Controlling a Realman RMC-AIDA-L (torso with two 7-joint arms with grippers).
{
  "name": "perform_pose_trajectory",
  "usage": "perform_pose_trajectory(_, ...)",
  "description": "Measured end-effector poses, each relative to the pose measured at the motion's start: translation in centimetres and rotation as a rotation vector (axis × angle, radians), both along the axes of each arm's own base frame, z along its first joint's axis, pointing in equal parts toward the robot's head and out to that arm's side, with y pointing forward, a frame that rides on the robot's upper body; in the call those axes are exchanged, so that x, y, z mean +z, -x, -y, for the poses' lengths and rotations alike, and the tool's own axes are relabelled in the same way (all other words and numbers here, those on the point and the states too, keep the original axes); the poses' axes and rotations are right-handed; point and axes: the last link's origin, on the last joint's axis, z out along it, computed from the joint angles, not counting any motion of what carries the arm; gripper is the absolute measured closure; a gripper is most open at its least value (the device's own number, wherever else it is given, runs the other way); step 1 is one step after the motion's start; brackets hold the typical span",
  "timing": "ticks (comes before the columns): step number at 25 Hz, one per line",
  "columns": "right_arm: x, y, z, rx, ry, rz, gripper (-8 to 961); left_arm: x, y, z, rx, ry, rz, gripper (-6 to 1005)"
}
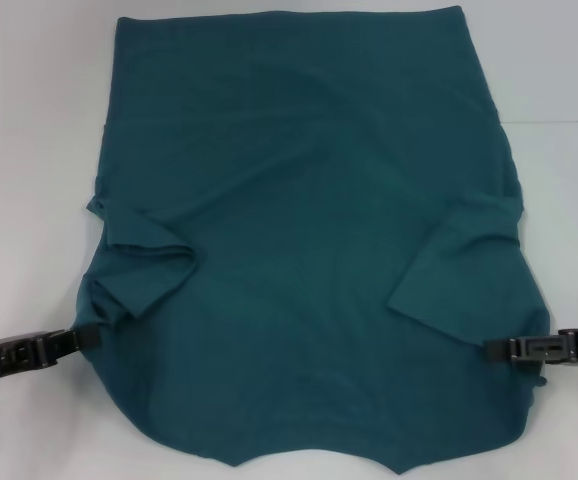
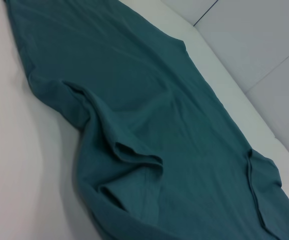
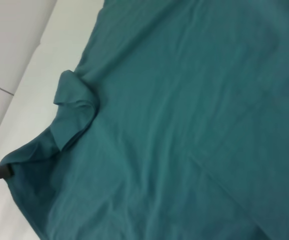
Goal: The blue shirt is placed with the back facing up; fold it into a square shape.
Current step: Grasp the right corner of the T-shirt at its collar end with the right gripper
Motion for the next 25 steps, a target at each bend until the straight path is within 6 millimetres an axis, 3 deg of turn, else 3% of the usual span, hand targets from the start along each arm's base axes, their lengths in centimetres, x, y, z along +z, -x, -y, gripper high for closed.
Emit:
perform_pose_trajectory(8, 0.0, 0.0, -0.2, 0.006, -0.008, 0.005, 32, 0.0, 0.0, 0.0, -0.001, 0.001, 0.0, 982)
perform_pose_trajectory(18, 2.1, -2.1, 0.4, -0.05, -0.061, 0.042, 32, -0.1, -0.1, 0.0, -0.003, 0.004, 0.001, 983)
perform_pose_trajectory(25, 2.1, -3.2, 0.4, -0.081, -0.087, 0.092, 33, -0.2, -0.2, -0.1, -0.006, 0.006, 0.002, 982)
